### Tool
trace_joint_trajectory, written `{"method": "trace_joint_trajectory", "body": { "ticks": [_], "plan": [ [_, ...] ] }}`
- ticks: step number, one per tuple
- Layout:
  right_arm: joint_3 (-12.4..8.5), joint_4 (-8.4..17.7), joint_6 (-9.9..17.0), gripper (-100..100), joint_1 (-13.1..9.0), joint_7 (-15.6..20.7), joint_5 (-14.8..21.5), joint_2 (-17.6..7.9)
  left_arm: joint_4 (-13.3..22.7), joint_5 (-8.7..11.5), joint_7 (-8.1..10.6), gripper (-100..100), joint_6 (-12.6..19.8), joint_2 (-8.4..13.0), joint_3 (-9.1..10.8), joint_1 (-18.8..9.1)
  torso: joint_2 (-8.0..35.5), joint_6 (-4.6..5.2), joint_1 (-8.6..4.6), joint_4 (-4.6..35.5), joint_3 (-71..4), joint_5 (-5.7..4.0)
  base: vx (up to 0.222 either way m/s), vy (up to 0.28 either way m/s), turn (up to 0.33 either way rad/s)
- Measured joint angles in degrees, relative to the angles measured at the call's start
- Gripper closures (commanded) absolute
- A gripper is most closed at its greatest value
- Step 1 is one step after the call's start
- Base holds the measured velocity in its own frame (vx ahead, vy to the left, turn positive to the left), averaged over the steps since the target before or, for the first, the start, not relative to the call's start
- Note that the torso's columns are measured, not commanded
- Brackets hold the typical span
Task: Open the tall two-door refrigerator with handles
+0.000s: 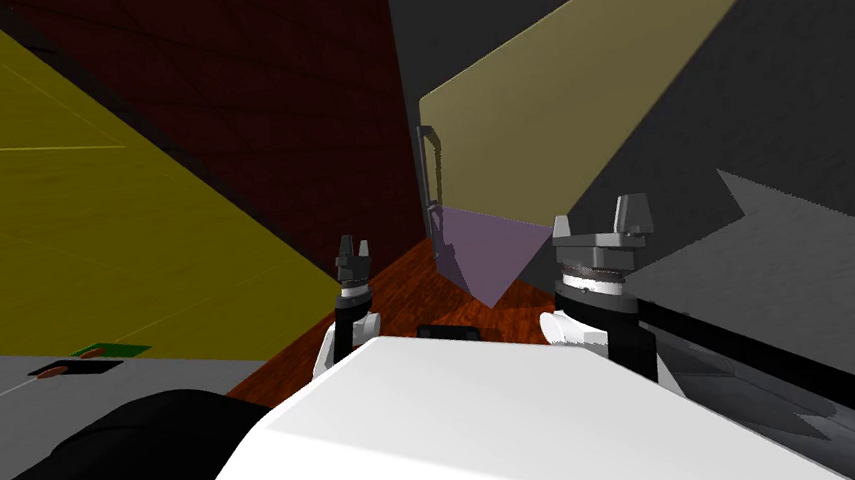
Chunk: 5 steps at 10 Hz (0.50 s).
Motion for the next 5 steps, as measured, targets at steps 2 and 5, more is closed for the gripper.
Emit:
{"method": "trace_joint_trajectory", "body": {
  "ticks": [2, 5],
  "plan": [
    [0.0, 0.0, 0.0, 0, 0.0, 0.0, 0.0, 0.0, 0.0, 0.0, 0.0, 0, 0.0, 0.0, 0.0, 0.0, 6.0, 0.0, 0.0, 6.0, -12.0, 0.0, 0.0, 0.0, 0.0],
    [0.0, 0.0, 0.0, 0, 0.0, 0.0, 0.0, 0.0, 0.0, 0.0, 0.0, 0, 0.0, 0.0, 0.0, 0.0, 18.5, 0.0, 0.0, 18.5, -36.9, 0.0, 0.0, 0.0, 0.0]
  ]
}}
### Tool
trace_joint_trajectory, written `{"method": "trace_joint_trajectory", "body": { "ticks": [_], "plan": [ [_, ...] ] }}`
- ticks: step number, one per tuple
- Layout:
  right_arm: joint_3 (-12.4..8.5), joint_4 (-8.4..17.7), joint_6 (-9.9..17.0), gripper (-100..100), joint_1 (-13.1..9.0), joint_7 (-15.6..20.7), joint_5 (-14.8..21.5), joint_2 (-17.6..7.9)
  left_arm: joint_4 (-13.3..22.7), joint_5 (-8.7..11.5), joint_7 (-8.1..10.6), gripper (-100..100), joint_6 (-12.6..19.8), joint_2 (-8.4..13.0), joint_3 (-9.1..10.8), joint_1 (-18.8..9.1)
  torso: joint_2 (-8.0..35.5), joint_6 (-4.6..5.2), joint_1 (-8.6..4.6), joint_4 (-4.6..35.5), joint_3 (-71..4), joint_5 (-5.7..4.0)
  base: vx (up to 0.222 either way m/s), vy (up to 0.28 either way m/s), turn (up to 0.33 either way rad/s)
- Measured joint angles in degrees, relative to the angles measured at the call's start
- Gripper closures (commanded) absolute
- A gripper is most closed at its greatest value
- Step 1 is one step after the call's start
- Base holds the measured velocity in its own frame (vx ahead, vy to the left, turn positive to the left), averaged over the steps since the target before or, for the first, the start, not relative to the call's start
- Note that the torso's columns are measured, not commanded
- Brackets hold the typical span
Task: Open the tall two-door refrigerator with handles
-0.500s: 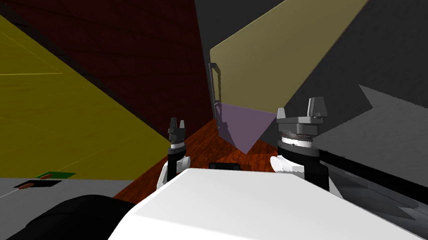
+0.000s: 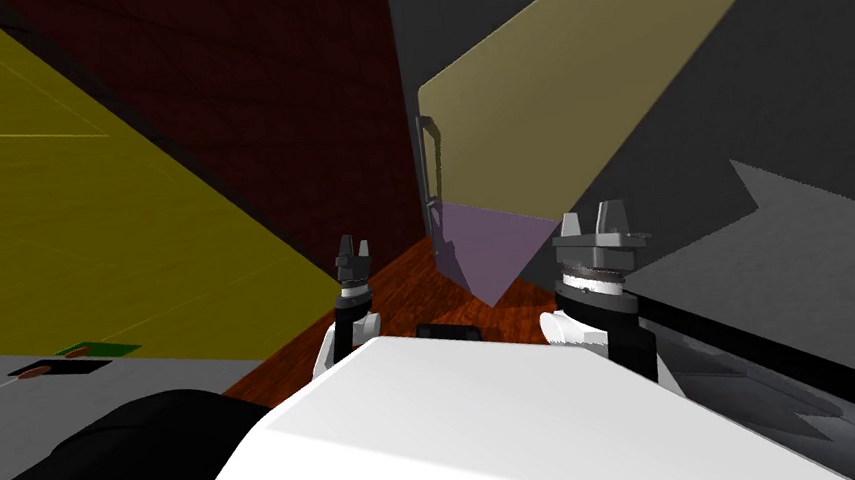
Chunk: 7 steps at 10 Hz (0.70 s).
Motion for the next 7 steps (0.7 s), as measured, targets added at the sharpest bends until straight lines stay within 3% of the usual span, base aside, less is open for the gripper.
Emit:
{"method": "trace_joint_trajectory", "body": {
  "ticks": [4, 5, 7],
  "plan": [
    [0.0, 0.0, 0.0, 0, 0.0, 0.0, 0.0, 0.0, 0.0, 0.0, 0.0, 0, 0.0, 0.0, 0.0, 0.0, 16.9, 0.0, 0.0, 16.9, -33.8, 0.0, 0.0, 0.0, 0.0],
    [0.0, 0.0, 0.0, -100, 0.0, 0.0, 0.0, 0.0, 0.0, 0.0, 0.0, 0, 0.0, 0.0, 0.0, 0.0, 21.2, 0.0, 0.0, 21.1, -42.3, 0.0, 0.056, 0.04, -0.085],
    [-1.1, -0.9, 0.4, -100, 0.6, 0.0, 1.5, -2.8, 0.0, 0.0, 0.0, 0, 0.0, 0.0, -0.01, 0.0, 23.4, 0.0, 0.19, 23.5, -47.5, 0.06, 0.095, 0.078, -0.09]
  ]
}}
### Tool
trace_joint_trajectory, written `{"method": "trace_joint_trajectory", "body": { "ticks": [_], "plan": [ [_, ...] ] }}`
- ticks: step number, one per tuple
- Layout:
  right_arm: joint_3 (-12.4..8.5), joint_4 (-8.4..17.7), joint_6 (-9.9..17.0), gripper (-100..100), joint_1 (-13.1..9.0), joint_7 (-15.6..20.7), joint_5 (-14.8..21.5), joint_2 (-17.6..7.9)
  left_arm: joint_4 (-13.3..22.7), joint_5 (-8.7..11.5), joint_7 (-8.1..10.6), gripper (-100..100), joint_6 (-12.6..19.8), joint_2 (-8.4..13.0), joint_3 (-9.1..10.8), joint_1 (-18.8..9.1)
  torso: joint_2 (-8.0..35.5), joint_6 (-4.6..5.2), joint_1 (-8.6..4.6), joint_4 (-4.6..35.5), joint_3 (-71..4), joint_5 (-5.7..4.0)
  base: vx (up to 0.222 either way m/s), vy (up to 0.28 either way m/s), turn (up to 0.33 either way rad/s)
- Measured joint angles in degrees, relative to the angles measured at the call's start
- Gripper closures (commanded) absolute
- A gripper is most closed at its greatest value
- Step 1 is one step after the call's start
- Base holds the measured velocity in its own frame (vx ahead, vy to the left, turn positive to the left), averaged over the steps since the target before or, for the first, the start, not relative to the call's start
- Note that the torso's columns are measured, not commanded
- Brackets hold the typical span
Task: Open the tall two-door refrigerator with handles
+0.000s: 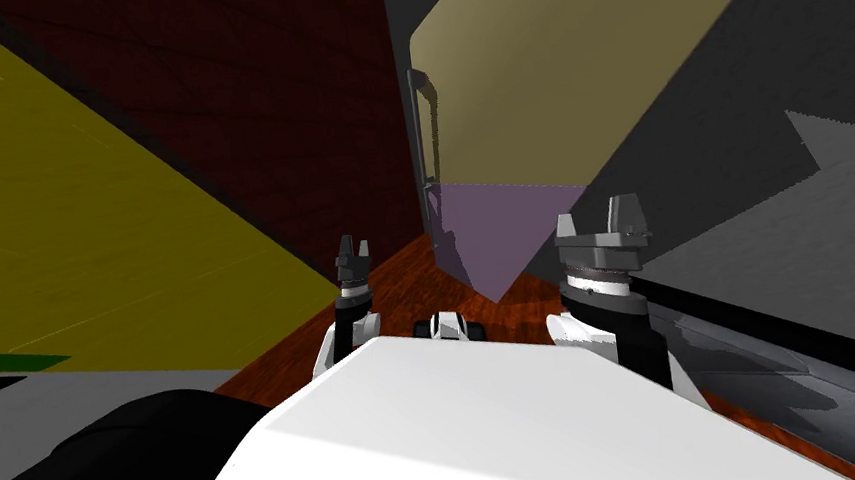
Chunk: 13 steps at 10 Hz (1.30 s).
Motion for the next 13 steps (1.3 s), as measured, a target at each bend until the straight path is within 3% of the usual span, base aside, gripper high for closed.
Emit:
{"method": "trace_joint_trajectory", "body": {
  "ticks": [6, 13],
  "plan": [
    [-5.1, -2.0, 1.4, -100, 2.8, -0.2, 7.5, -5.9, 0.0, 0.0, 0.0, 0, 0.0, 0.0, 0.0, 0.0, 0.4, 0.0, -0.15, 0.3, -0.2, -0.04, 0.149, 0.129, -0.137],
    [-13.5, -2.0, 4.5, -100, 7.2, -0.4, 19.8, -12.1, 0.0, 0.0, 0.0, 0, 0.0, 0.0, 0.0, 0.0, 0.2, -0.01, -0.16, 0.2, -0.3, -0.06, 0.178, 0.193, -0.17]
  ]
}}
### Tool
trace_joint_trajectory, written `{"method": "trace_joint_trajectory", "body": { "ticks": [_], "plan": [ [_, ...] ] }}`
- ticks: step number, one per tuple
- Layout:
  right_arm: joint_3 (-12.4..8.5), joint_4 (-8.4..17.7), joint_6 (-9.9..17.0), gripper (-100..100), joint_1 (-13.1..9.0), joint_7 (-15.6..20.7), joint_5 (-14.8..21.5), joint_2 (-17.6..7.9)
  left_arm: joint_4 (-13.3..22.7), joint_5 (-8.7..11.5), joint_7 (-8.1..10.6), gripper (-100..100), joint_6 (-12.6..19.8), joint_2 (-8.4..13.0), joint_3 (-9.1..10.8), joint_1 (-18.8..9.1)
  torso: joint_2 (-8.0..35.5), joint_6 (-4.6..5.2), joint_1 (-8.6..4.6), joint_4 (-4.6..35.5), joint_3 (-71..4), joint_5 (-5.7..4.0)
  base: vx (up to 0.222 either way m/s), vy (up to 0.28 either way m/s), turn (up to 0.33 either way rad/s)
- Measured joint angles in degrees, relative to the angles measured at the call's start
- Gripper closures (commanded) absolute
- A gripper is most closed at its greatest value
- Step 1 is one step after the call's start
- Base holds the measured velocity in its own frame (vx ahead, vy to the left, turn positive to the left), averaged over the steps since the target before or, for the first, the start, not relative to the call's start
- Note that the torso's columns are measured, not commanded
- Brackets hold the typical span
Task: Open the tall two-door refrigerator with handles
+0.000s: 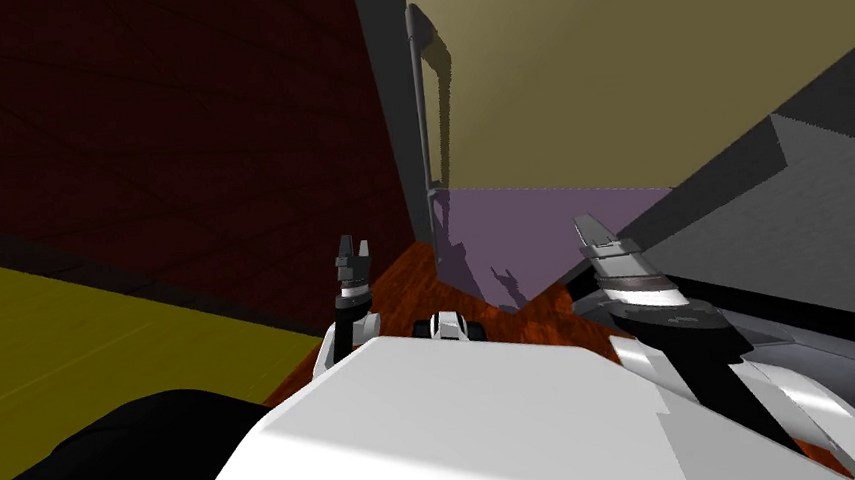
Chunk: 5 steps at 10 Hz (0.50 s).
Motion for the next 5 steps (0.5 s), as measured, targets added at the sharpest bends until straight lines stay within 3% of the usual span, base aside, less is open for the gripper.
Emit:
{"method": "trace_joint_trajectory", "body": {
  "ticks": [2, 5],
  "plan": [
    [-2.2, 0.2, 0.5, -100, 1.1, 0.0, 2.9, -1.5, 0.0, 0.0, 0.0, 0, 0.0, 0.0, 0.0, 0.0, 0.4, -0.01, -0.24, 0.1, 0.2, -0.04, 0.114, 0.132, -0.104],
    [-6.1, 0.1, 2.0, -100, 3.3, 0.0, 7.7, -4.3, 0.0, 0.0, 0.0, 0, 0.0, 0.0, 0.0, 0.0, 0.1, 0.01, 0.12, 0.0, 0.0, 0.04, 0.173, 0.185, -0.151]
  ]
}}
